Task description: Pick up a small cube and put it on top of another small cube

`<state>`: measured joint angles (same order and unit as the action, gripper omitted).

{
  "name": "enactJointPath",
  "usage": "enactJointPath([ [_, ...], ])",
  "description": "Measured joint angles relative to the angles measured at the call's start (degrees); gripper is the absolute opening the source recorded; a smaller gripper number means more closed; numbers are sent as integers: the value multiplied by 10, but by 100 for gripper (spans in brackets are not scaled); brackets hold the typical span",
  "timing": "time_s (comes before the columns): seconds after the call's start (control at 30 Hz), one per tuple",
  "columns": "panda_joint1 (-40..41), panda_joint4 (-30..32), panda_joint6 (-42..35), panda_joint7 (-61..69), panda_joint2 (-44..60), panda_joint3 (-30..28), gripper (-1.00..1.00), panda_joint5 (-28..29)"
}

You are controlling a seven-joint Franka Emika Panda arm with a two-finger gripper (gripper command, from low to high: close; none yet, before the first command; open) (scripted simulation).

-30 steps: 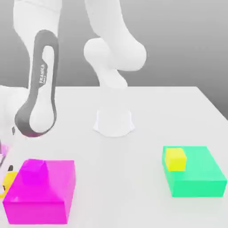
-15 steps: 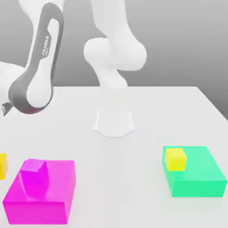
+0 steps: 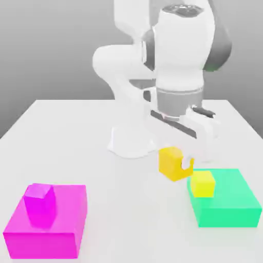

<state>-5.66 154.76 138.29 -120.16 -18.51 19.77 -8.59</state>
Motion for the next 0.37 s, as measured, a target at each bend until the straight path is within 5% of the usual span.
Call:
enactJointPath([
  [0.23, -9, 46, 103, -70, 71, 46, -100, 3],
  [0.27, -8, 50, 123, -74, 87, 48, 100, 7],
  [0.37, -8, 50, 123, -74, 87, 48, 100, 7],
])
